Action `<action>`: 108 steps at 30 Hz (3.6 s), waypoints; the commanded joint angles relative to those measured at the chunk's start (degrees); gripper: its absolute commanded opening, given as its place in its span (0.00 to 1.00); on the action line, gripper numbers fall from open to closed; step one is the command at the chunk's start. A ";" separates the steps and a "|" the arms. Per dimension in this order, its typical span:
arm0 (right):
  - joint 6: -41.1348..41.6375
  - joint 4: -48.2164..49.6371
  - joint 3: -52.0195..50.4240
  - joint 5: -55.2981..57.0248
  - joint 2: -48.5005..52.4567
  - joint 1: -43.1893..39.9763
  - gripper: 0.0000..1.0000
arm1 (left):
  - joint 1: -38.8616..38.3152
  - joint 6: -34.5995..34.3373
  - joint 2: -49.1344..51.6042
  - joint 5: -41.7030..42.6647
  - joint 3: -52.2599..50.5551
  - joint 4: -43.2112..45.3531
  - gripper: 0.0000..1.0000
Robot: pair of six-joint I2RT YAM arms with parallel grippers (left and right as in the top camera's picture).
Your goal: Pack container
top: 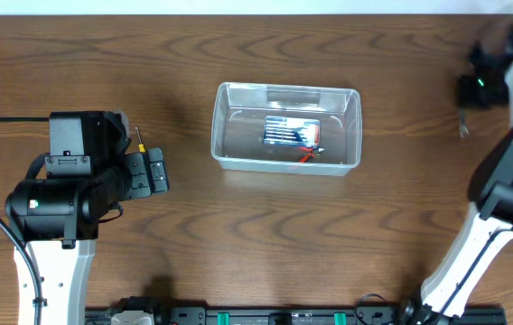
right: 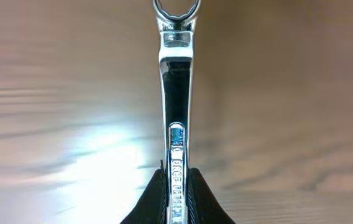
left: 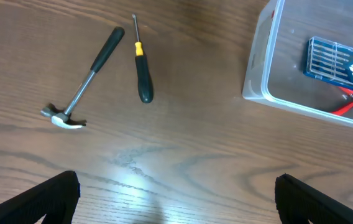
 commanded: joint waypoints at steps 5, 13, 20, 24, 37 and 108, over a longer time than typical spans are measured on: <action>-25.59 -0.92 1.36 -6.23 -21.18 22.62 0.01 | 0.35 -0.70 0.26 0.17 1.09 -0.20 0.98; -39.50 -5.66 0.59 -5.99 -17.57 40.11 0.01 | 0.35 -0.68 0.28 0.15 1.09 -0.76 0.98; -39.63 -7.43 0.59 -6.01 -7.80 43.32 0.01 | 0.35 -0.68 0.26 0.15 1.09 -2.05 0.98; -39.65 -5.29 0.59 -5.99 -3.17 43.01 0.01 | 0.35 -0.70 0.26 0.15 1.09 -2.12 0.98; -39.65 2.25 0.59 -5.81 2.67 40.37 0.08 | 0.35 -0.70 0.26 0.15 1.09 -2.60 0.98; 2.82 -14.69 1.31 -6.01 -21.70 3.06 0.99 | 6.14 -3.48 52.65 1.70 10.40 11.87 0.98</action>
